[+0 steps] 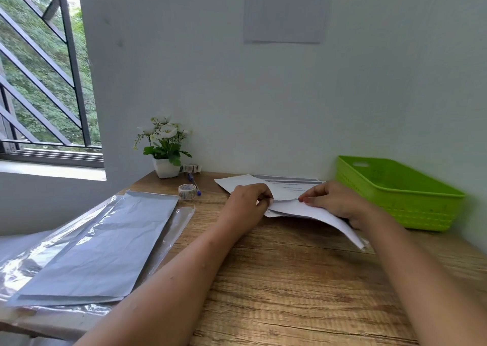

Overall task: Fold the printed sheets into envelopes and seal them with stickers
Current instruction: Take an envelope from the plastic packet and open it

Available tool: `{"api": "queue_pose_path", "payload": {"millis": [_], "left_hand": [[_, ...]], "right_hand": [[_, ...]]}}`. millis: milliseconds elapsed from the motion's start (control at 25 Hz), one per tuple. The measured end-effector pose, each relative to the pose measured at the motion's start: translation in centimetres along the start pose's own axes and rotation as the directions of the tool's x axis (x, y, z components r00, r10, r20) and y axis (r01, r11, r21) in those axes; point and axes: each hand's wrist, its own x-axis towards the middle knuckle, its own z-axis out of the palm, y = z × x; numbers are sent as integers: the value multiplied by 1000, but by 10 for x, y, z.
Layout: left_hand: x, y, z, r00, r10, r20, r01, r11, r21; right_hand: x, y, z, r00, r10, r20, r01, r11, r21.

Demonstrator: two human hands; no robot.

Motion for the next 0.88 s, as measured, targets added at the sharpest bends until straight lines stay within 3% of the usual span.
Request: {"api": "queue_pose_path", "payload": {"millis": [120,200,280,360,480,600,680,800,880], "left_hand": [[-1,6,3,1000,17,17,-17,1000,-17],[-1,9,4,1000,19,9,-19,1000,-5],[-2,10,3,1000,3,-29,-3,1000,10],[-1,7,1,997,-20,-80,22,999,28],[0,3,1,990,-49,-135,64,992,111],[1,2,1,984,-72,-162,94,987,132],[1,1,1,984,-75,-163,95,989,116],[1,0,0,985,-73,-158,90,991,100],[2,1,1,985,-68,-159,84,992,94]], "right_hand": [[6,2,18,970,-52,-236,36,997,-72],[8,0,23,950,-64,-305,29,993,-115],[1,-7,16,987,64,-149,-59,998,38],[-12,-16,-3,972,181,148,-212,949,233],[-32,-25,-31,876,190,443,-310,926,217],[-39,-27,-41,799,127,588,-290,938,191],[-38,-28,-40,818,87,568,-246,946,210],[-33,-28,-32,923,16,384,-143,942,304],[-28,-26,-24,961,-20,274,-60,959,277]]}}
